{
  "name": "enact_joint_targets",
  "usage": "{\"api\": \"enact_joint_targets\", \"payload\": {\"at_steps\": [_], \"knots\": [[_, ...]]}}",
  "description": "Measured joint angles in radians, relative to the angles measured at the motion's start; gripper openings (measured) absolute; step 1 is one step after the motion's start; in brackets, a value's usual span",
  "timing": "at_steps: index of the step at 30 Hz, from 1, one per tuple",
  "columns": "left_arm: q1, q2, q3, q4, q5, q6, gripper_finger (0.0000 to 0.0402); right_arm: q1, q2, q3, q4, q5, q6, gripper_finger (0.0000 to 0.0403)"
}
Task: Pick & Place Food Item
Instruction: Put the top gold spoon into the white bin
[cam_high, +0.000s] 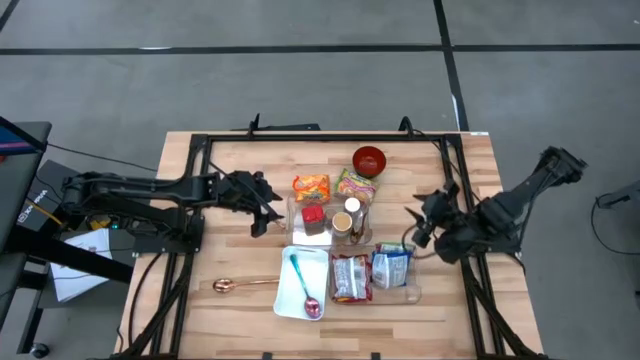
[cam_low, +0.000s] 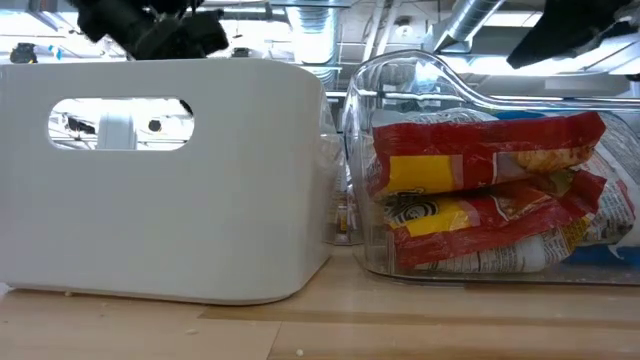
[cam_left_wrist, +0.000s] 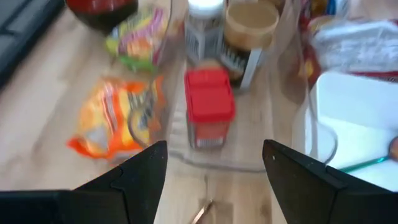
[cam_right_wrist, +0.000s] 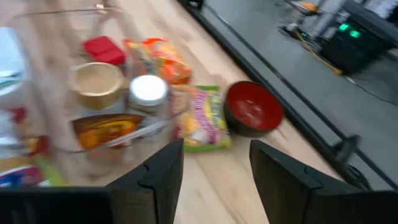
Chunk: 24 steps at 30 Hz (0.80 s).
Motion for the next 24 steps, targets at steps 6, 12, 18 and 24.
{"api": "enact_joint_targets", "payload": {"at_steps": [6, 12, 18, 24], "knots": [[-0.042, 0.000, -0.104, 0.154, -0.033, -0.068, 0.0260, -0.131, -0.007, 0.000, -0.020, 0.003, -0.022, 0.0176], [-0.062, -0.002, -0.110, 0.167, -0.334, 0.008, 0.0260, -0.272, -0.006, 0.000, -0.022, 0.058, -0.056, 0.0176], [-0.052, -0.065, -0.108, 0.055, -0.421, 0.032, 0.0260, -0.375, -0.005, 0.000, 0.013, 0.079, -0.128, 0.0175], [-0.058, -0.099, -0.122, -0.091, -0.316, -0.038, 0.0246, -0.407, -0.003, 0.000, 0.013, 0.080, -0.155, 0.0175]]}}
